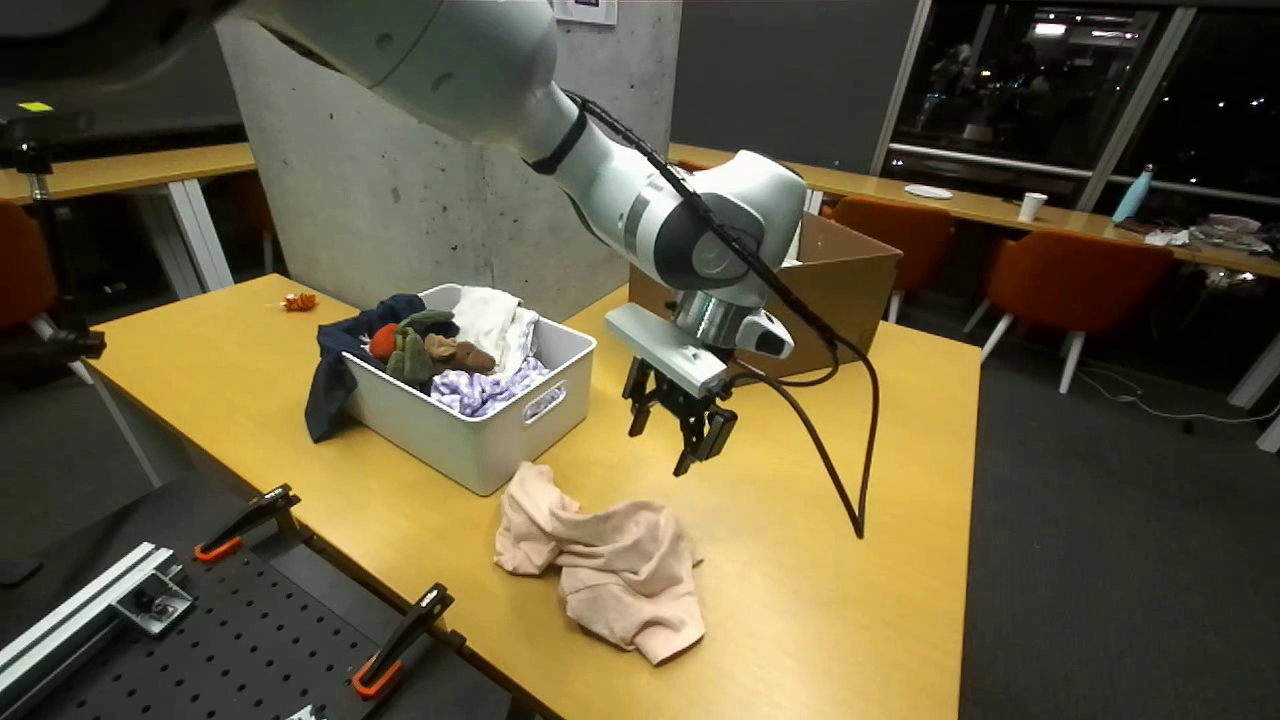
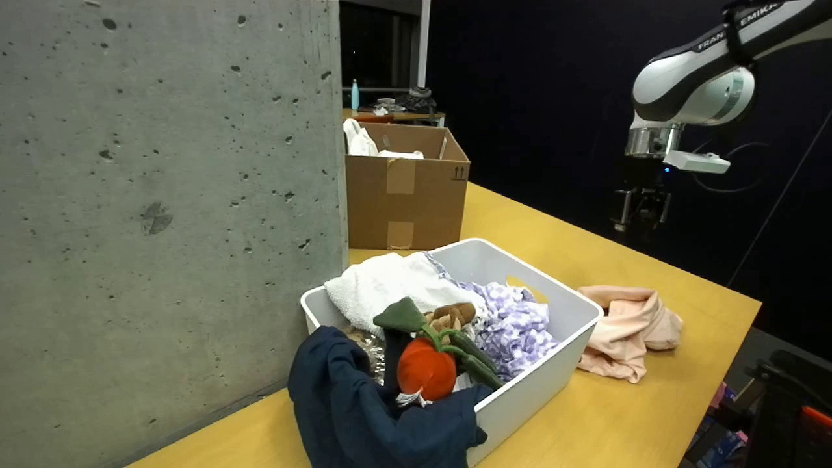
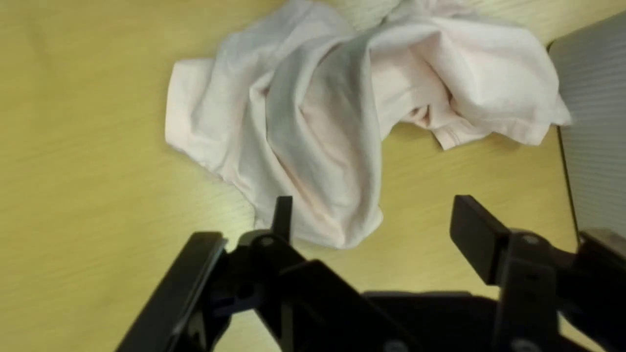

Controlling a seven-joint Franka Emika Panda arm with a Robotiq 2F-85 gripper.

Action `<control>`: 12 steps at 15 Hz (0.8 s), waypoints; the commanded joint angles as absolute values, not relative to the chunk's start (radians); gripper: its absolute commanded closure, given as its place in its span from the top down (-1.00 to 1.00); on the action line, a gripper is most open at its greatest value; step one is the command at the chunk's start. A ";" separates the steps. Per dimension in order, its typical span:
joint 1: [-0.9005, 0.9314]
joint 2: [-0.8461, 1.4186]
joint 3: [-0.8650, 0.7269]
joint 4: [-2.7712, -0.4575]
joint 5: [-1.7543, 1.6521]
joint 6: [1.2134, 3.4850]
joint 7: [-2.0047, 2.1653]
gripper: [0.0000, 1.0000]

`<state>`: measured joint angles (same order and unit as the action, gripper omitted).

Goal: Remove the light pink shirt from the white basket and use it to put the pear inside the white basket

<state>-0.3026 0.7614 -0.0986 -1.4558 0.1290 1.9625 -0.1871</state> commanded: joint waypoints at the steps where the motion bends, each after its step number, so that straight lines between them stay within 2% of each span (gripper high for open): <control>1: -0.289 0.637 -0.123 -1.649 0.102 1.938 -0.148 1.00; 5: -0.293 0.618 -0.133 -1.753 0.095 1.955 -0.131 1.00; 12: -0.296 0.690 -0.164 -1.771 0.085 1.935 -0.078 1.00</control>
